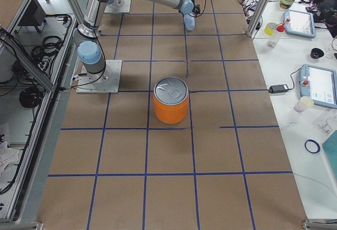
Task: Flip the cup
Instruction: 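Set the cup on its side and withdraw the right gripper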
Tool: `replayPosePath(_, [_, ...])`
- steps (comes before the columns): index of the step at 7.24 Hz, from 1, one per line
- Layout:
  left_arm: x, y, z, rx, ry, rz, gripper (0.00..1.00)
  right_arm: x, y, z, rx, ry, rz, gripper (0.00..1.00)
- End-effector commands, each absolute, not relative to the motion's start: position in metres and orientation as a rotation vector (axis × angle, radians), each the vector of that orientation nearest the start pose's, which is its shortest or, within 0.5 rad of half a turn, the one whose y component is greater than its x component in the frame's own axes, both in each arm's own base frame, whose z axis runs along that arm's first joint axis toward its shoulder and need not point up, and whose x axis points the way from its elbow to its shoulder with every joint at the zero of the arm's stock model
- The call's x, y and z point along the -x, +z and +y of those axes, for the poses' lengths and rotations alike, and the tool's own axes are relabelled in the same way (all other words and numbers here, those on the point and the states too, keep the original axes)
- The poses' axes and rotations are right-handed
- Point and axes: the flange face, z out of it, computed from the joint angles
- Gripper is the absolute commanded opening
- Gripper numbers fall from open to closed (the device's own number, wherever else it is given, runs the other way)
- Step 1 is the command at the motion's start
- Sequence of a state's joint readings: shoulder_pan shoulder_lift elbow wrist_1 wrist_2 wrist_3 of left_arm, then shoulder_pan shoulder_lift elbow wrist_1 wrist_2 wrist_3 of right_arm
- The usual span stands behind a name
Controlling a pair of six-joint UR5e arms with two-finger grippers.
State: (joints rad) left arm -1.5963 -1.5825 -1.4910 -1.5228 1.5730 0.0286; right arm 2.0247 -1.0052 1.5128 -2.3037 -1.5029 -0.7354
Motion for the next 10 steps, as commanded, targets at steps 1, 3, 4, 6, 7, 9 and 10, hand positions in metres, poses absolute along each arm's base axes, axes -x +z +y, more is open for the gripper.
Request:
replayPosePath(1, [0.13,0.527,-0.507,-0.044,-0.173,3.136,1.0,-0.367,0.303,-0.566,1.341,-0.247,2.858,1.0])
replayPosePath(3, [0.113,0.508,-0.512,-0.035,-0.137,3.215,1.0,-0.286,0.327,-0.563,0.75,-0.105,3.063,1.0])
replayPosePath(4, [0.1,0.492,-0.518,0.01,-0.112,3.323,1.0,-0.241,0.339,-0.559,0.445,-0.042,3.112,1.0])
replayPosePath(6, [0.078,0.45,-0.532,0.014,-0.042,3.515,1.0,-0.161,0.376,-0.555,-0.013,0.028,3.112,1.0])
replayPosePath(7, [0.083,0.411,-0.538,0.016,-0.05,3.628,1.0,-0.144,0.393,-0.547,-0.067,0.027,3.121,1.0])
replayPosePath(9, [0.087,0.317,-0.553,0.032,-0.104,3.736,1.0,-0.139,0.417,-0.532,-0.167,0.037,3.125,1.0])
replayPosePath(10, [0.091,0.291,-0.563,0.062,-0.067,3.817,1.0,-0.139,0.43,-0.526,-0.199,0.038,3.115,1.0])
